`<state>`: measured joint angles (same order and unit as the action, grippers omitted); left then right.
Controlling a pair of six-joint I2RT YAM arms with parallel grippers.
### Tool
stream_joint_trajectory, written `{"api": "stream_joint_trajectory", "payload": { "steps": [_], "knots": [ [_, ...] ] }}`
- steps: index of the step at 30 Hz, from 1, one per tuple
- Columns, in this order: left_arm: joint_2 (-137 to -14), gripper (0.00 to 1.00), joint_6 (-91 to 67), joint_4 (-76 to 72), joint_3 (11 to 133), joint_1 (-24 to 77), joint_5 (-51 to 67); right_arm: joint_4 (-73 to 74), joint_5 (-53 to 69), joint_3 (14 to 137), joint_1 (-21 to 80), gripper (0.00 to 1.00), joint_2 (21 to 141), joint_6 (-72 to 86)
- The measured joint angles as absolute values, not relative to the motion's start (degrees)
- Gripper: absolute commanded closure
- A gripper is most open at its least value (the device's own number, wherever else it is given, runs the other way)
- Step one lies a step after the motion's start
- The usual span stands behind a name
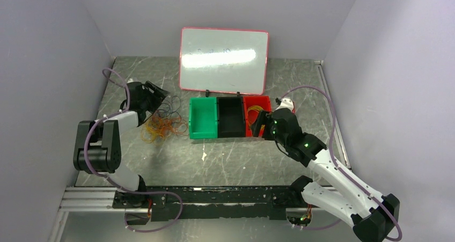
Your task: Untangle the cables
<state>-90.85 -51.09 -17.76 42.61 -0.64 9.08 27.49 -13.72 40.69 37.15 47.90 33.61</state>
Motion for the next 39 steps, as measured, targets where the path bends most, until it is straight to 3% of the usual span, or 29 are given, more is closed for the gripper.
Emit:
{"api": "stream_joint_trajectory", "payload": {
  "steps": [9, 13, 27, 31, 39],
  "knots": [
    [-94.2, 0.26, -51.5, -18.7, 43.1, -0.6, 7.9, 27.4, -13.9, 39.8, 37.1, 0.23, 48.3, 33.6],
    [-96.4, 0.31, -51.7, -19.4, 44.9, -0.6, 7.8, 27.4, -13.9, 39.6, 37.1, 0.23, 49.0, 33.5],
    [-100.1, 0.74, -52.3, -20.4, 46.9, -0.6, 7.7, 27.4, -14.6, 39.6, 37.1, 0.23, 49.8, 32.9],
    [-99.8, 0.91, -51.5, -20.4, 47.0, -0.6, 7.7, 27.4, -14.6, 39.6, 37.1, 0.23, 49.8, 32.9],
    [-90.7, 0.93, -46.0, -18.1, 46.9, -0.6, 7.9, 27.4, -14.7, 39.6, 37.1, 0.23, 49.2, 33.0]
  ]
}}
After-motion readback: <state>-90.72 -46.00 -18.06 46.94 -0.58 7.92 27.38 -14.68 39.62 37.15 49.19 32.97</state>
